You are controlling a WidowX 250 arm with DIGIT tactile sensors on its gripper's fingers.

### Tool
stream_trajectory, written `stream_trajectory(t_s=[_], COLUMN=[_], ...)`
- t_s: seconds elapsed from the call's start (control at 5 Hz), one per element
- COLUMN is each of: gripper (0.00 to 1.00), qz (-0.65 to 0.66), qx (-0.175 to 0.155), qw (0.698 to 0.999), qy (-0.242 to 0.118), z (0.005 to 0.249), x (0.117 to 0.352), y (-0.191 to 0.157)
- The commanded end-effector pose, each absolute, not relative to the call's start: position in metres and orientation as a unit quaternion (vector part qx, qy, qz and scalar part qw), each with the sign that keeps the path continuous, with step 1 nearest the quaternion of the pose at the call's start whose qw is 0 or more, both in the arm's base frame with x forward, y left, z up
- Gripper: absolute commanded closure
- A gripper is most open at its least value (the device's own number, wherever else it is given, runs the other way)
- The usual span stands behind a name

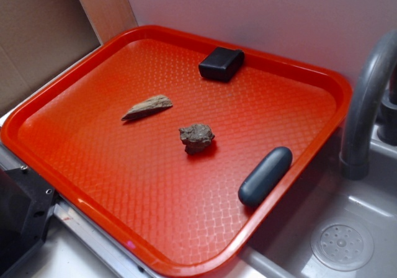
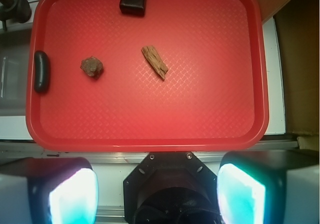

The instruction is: Grab the wood chip.

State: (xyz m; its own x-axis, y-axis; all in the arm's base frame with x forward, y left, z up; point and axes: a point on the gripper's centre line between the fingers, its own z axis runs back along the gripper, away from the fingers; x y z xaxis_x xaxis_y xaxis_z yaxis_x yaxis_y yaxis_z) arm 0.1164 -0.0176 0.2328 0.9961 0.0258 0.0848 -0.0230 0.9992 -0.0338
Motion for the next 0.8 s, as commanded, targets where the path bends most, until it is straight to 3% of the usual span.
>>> stream_trajectory(t_s=[0.0,0.2,0.4,0.6], gripper=[0.0,0.0,0.0,0.0], qz=[-0.044,-0.071,-0.099,-0.107], qx=[0.003,0.021,-0.013,-0.019], qw=[0.995,0.992,0.99,0.991], qy=[-0.093,-0.103,-0.095,-0.079], z=[0.18,0.151,0.124,0.099], x=[0.189,0.201,0.204,0.208], y=[-0.011,-0.01,0.0,0.011])
